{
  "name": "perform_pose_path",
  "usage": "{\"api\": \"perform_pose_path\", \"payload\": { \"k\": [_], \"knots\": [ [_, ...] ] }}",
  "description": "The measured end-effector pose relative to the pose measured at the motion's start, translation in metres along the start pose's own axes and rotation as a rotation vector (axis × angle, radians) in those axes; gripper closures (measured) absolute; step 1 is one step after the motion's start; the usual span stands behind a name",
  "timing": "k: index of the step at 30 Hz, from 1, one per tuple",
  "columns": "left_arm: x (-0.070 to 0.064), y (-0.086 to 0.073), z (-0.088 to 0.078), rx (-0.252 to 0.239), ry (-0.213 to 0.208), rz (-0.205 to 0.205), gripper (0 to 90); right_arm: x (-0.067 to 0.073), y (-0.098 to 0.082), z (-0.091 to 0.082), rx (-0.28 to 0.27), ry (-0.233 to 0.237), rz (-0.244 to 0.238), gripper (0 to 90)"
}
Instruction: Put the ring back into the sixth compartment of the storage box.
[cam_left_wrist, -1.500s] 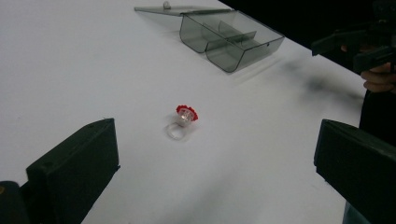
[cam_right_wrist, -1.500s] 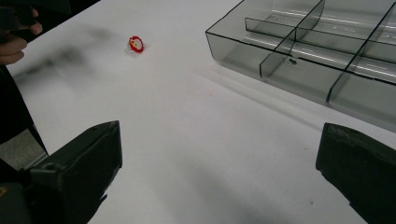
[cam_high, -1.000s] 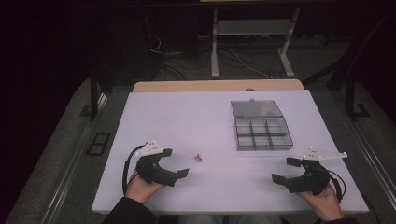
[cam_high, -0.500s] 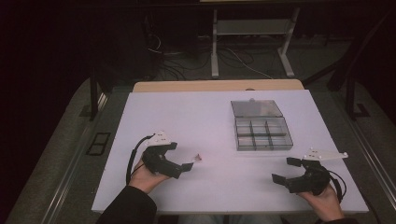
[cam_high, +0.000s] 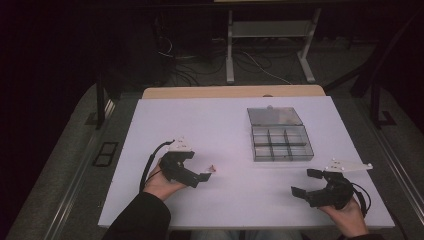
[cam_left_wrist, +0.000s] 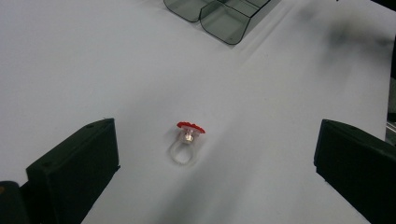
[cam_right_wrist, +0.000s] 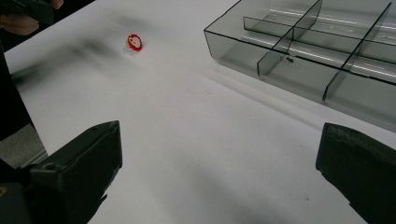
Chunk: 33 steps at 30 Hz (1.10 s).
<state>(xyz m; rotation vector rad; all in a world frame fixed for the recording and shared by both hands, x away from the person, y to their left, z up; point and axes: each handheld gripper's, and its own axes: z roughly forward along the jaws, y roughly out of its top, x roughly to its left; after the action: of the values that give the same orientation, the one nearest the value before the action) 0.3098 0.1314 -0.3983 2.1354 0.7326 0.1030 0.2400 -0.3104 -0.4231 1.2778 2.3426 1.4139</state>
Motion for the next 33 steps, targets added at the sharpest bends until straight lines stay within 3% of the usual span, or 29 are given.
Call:
{"api": "perform_pose_path", "payload": {
  "k": [20,33],
  "knots": [
    [0.012,0.011,0.024,0.062,-0.012,0.026,0.0,0.000,0.000,0.000,0.006,0.000,-0.015,0.5],
    [0.018,0.007,0.045,0.129,-0.045,0.039,2.1,0.001,0.000,0.001,0.010,0.003,-0.027,0.5]
  ]
}}
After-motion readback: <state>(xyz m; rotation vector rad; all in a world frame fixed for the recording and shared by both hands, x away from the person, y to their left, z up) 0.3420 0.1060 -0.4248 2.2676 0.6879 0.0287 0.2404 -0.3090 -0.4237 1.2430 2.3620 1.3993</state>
